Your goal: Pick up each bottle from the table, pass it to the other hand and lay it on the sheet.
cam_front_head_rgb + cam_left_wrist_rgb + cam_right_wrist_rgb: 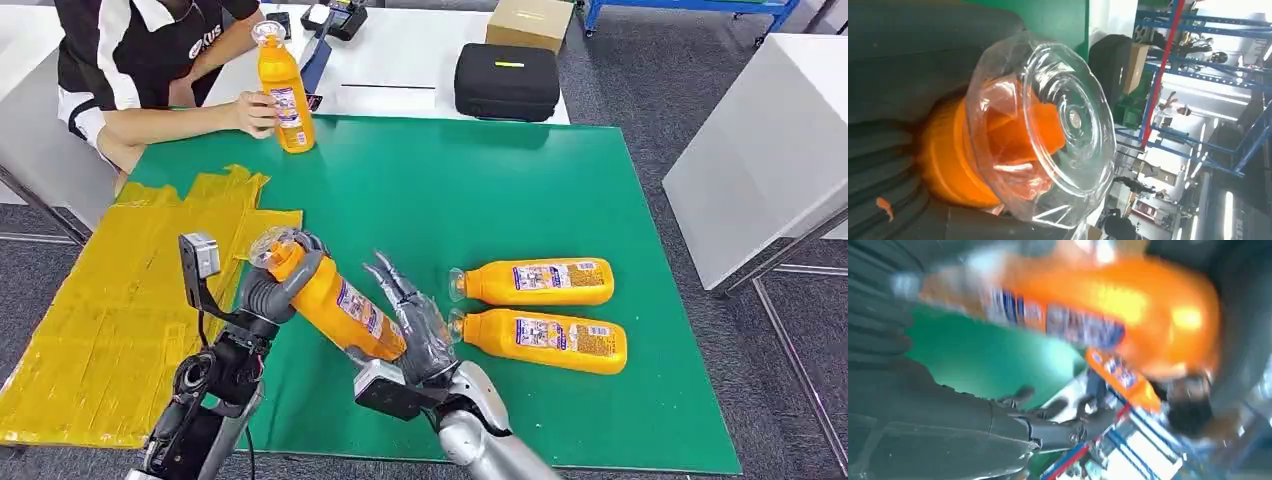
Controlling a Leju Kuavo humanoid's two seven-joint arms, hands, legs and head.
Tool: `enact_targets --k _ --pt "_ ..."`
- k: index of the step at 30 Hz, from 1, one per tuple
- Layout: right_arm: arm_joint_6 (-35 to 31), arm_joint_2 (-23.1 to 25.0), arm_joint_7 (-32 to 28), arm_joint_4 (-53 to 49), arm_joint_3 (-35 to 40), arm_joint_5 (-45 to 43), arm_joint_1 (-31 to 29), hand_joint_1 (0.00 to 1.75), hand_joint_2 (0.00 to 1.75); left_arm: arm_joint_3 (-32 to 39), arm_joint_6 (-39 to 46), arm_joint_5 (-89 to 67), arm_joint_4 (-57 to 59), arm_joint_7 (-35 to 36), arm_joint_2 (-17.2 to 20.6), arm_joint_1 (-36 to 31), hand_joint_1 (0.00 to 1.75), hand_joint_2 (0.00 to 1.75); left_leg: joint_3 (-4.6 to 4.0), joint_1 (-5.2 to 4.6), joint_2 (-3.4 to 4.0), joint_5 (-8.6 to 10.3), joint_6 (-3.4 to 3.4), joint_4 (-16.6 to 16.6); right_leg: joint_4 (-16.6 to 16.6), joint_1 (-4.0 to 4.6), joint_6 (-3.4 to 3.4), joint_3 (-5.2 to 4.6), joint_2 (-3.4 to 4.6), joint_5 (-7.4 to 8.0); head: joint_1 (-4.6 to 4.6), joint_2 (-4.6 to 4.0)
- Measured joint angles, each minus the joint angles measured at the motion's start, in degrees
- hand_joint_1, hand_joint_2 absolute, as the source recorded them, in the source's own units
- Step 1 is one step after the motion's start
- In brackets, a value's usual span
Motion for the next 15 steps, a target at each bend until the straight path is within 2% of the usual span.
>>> enact_targets --k 4,9,12,15 --pt "-1.90 -0.13 -1.33 -3.19 -1.27 -1.70 0.99 0.00 1.75 0.11 2.04 -1.73 -0.02 -0.72 0.15 -0.09 1.75 1.75 0.00 -0.01 0.00 0.00 0.00 0.01 0.00 -0.01 0.00 0.00 0.00 0.01 0.00 0.00" --pt "-2.86 -0.48 -5.18 -11.18 -4.61 -11.42 3.74 0.00 1.75 0.90 16.51 -13.43 -1.20 -2.84 0.33 -0.11 1.75 1.75 -0.02 -0.01 0.00 0.00 0.00 0.00 0.00 0.00 0.00 0.00 0.00 0.00 0.00 0.00" --pt "-1.90 -0.94 -5.92 -15.66 -5.86 -15.98 4.77 0.00 1.75 1.44 28.90 -24.86 -2.18 -5.35 0.63 -0.12 1.75 1.75 -0.01 -0.01 0.01 -0.01 0.00 0.00 0.00 0.00 0.00 0.00 0.01 0.00 0.00 0.00" --pt "-1.40 -1.07 -6.03 -18.58 -6.58 -17.20 5.47 0.00 1.75 1.77 31.76 -27.82 -2.71 -5.84 1.09 -0.12 1.75 1.75 -0.01 0.00 -0.01 0.00 0.00 0.00 0.00 0.00 0.00 0.01 -0.04 -0.01 0.00 0.00"
